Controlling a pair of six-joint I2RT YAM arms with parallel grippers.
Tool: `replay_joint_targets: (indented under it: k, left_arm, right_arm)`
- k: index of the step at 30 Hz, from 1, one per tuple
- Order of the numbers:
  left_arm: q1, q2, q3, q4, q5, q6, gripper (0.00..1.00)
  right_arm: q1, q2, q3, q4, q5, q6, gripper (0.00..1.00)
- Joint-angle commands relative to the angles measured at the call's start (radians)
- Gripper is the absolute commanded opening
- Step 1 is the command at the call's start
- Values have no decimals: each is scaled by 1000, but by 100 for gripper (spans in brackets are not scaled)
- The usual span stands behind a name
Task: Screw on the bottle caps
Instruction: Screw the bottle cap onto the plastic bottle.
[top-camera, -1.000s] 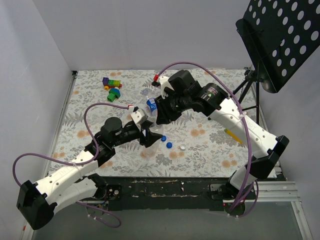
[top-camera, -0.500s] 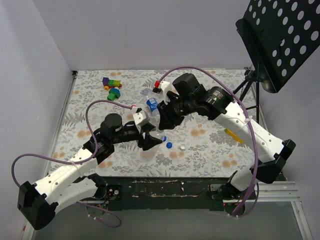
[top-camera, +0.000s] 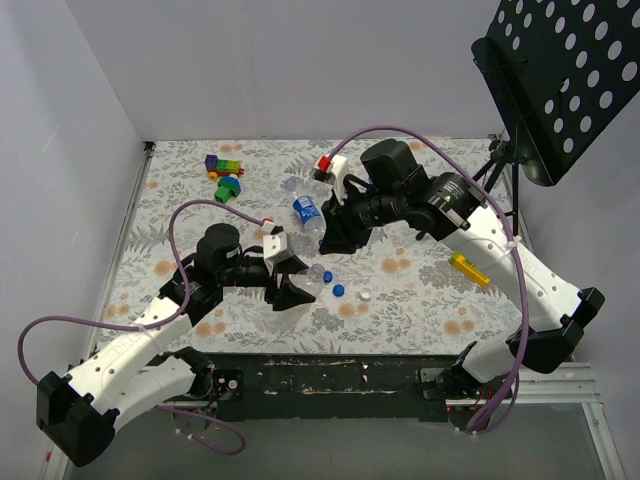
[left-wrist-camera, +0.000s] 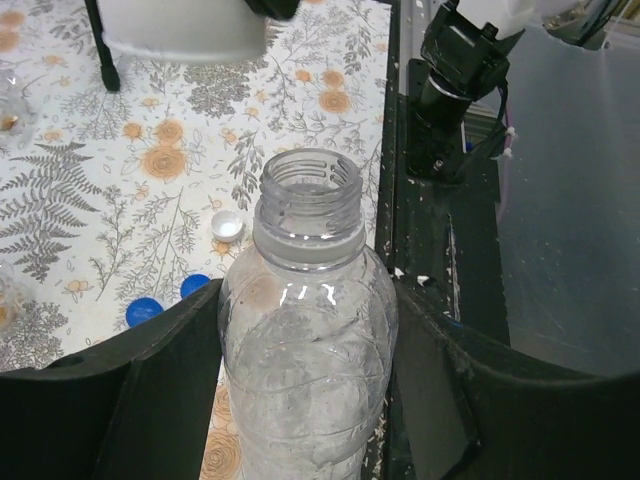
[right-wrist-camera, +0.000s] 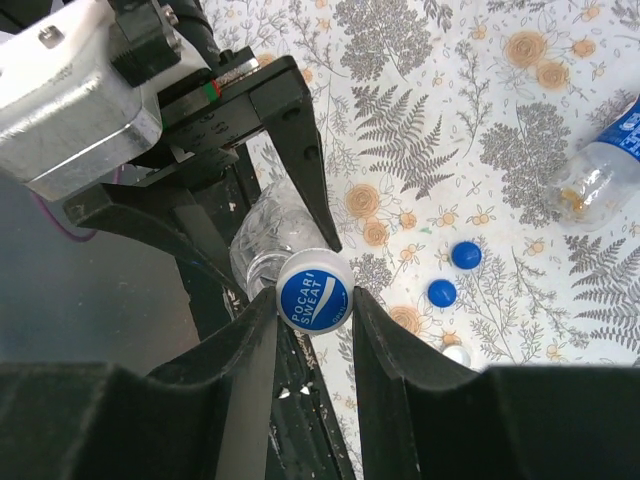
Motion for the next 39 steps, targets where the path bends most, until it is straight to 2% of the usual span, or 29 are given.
replay_joint_targets:
  k: [1, 15, 27, 39]
  left_arm:
    - [16, -4, 68, -73, 61, 68, 0]
    - [16, 32, 111, -59, 49, 68, 0]
    - [18, 60, 126, -14, 49, 56, 0]
    - [18, 88, 155, -21, 113, 94, 0]
  right_arm:
    - [-6, -21, 50, 22, -37, -54, 1]
    - [-5, -44, -28, 16, -105, -47, 1]
    - [-5, -63, -79, 10, -62, -53, 1]
    - [-5, -66, -94, 1, -166, -99, 1]
